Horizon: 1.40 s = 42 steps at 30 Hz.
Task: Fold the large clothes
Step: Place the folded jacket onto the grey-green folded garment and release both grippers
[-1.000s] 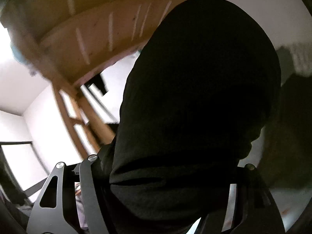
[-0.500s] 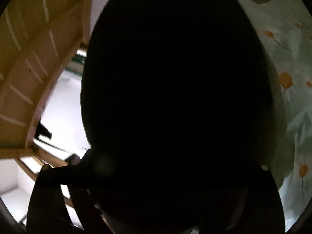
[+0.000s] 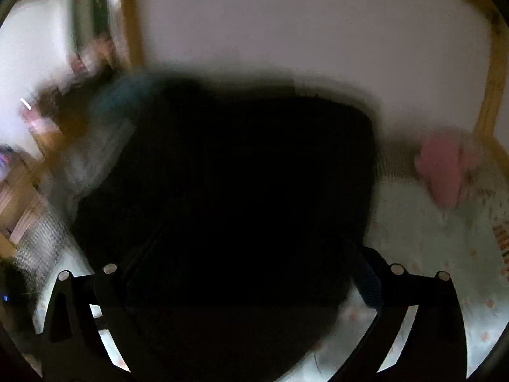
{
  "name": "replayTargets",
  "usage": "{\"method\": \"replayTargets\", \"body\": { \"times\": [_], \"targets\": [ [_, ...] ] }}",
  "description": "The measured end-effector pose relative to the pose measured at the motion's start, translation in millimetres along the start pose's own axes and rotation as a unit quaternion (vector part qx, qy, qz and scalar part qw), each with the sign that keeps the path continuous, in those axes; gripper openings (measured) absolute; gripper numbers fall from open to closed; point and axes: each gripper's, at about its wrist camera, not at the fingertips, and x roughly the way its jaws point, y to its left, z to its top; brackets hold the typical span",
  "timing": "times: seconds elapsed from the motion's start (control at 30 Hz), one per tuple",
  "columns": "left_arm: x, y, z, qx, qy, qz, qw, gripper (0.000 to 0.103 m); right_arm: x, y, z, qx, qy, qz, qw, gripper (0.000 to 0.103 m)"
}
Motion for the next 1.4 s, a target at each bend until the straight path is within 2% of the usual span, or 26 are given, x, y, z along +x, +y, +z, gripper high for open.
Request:
{"method": "replayTargets", "body": {
  "times": [0.07, 0.13, 0.2, 0.23, 0.27, 0.3, 0.37, 0.4, 0.43, 0.5, 0.53, 0.6, 0.63, 0.67, 0.73, 0.83, 0.93, 0.97, 1.03, 1.07, 1.13, 1.2, 1.23, 1.3, 1.33, 1.4],
  "targets": [
    [-39.1, -35.8, 4.8, 0.075, -0.046, 0.026, 0.9957, 0.097, 3.8, 16.9, 1.7, 0.000, -0.029, -0.009, 1.000, 0.101],
    [-53.2, -83.9, 27.9, 0.165, -0.099, 0.062, 0.9793, 0.097, 1.3, 20.3, -0.7, 0.008, -0.032, -0.012, 0.999, 0.101],
    [-23.0, -138.4, 65.5, 0.269, -0.140, 0.148, 0.9413, 0.097, 1.0, 15.3, -11.2, 0.004, -0.033, -0.010, 0.999, 0.101],
    [1.5, -143.8, 80.7, 0.297, -0.141, 0.199, 0.9232, 0.097, 1.8, 13.9, -13.8, -0.004, -0.030, -0.009, 0.999, 0.100],
    [30.4, -149.6, 98.2, 0.312, -0.129, 0.239, 0.9102, 0.097, 3.5, 8.9, -22.0, -0.013, -0.027, -0.006, 1.000, 0.100],
    [59.2, -147.9, 107.1, 0.321, -0.109, 0.267, 0.9021, 0.097, 5.0, -8.3, -42.3, -0.018, -0.023, 0.000, 1.000, 0.100],
    [126.6, -115.0, 127.3, 0.339, -0.017, 0.330, 0.8809, 0.098, 9.3, -17.3, -50.6, -0.024, -0.010, 0.011, 1.000, 0.100],
    [163.6, -99.8, 130.0, 0.339, 0.034, 0.332, 0.8795, 0.099, 15.3, -18.1, -46.7, -0.030, -0.002, 0.007, 1.000, 0.100],
    [163.8, -69.2, 128.8, 0.329, 0.044, 0.324, 0.8861, 0.099, 23.9, -25.0, -52.7, -0.034, 0.005, 0.002, 0.999, 0.100],
    [176.7, -44.2, 133.2, 0.302, 0.067, 0.305, 0.9006, 0.099, 40.1, -29.5, -59.2, -0.031, 0.014, -0.006, 0.999, 0.100],
    [188.4, -41.0, 131.0, 0.302, 0.072, 0.303, 0.9010, 0.099, 45.0, -31.9, -59.7, -0.030, 0.014, -0.003, 0.999, 0.100],
    [203.8, -40.7, 122.0, 0.326, 0.064, 0.313, 0.8894, 0.099, 55.5, -34.3, -61.7, -0.030, 0.016, -0.001, 0.999, 0.100],
    [211.4, -39.8, 115.5, 0.346, 0.053, 0.324, 0.8789, 0.099, 59.8, -33.3, -61.5, -0.030, 0.016, -0.004, 0.999, 0.100],
    [214.6, -40.5, 118.5, 0.352, 0.047, 0.329, 0.8751, 0.099, 65.4, -30.0, -62.0, -0.032, 0.014, -0.011, 0.999, 0.100],
    [222.9, -27.0, 112.5, 0.349, 0.044, 0.326, 0.8777, 0.099, 75.2, -23.2, -62.4, -0.034, 0.012, -0.024, 0.999, 0.100],
    [216.4, -14.3, 128.4, 0.334, 0.042, 0.310, 0.8890, 0.099, 81.5, -15.4, -60.1, -0.041, 0.013, -0.031, 0.999, 0.100],
    [199.2, -18.1, 129.1, 0.336, 0.020, 0.313, 0.8881, 0.099, 68.4, -5.9, -54.3, -0.049, -0.001, -0.034, 0.998, 0.100],
    [191.8, -3.4, 133.2, 0.334, 0.015, 0.313, 0.8889, 0.099, 58.0, -3.4, -54.0, -0.048, -0.017, -0.033, 0.998, 0.100],
    [172.0, -12.4, 136.0, 0.334, 0.005, 0.314, 0.8889, 0.099, 39.9, -0.1, -55.2, -0.054, -0.042, -0.029, 0.997, 0.100],
    [164.8, -16.9, 135.7, 0.338, 0.003, 0.319, 0.8854, 0.099, 31.9, 1.4, -56.5, -0.054, -0.047, -0.027, 0.997, 0.100],
    [144.7, -40.7, 127.2, 0.360, -0.028, 0.357, 0.8615, 0.099, 22.1, 5.5, -55.2, -0.055, -0.040, -0.031, 0.997, 0.100],
    [121.7, -63.9, 112.4, 0.391, -0.080, 0.391, 0.8292, 0.099, 15.3, 10.4, -53.5, -0.054, -0.027, -0.040, 0.997, 0.100],
    [111.6, -73.0, 104.8, 0.404, -0.089, 0.393, 0.8216, 0.099, 8.4, 12.4, -52.1, -0.044, -0.029, -0.041, 0.998, 0.100],
    [96.1, -84.6, 92.9, 0.413, -0.090, 0.387, 0.8198, 0.099, -7.0, 13.8, -49.9, -0.012, -0.038, -0.024, 0.999, 0.100],
    [85.3, -92.5, 85.0, 0.413, -0.088, 0.375, 0.8249, 0.099, -13.7, 16.4, -49.6, 0.004, -0.036, -0.020, 0.999, 0.100],
    [69.8, -99.3, 72.3, 0.392, -0.072, 0.365, 0.8417, 0.099, -20.6, 20.2, -52.7, 0.015, -0.027, -0.022, 0.999, 0.100]
  ]
}}
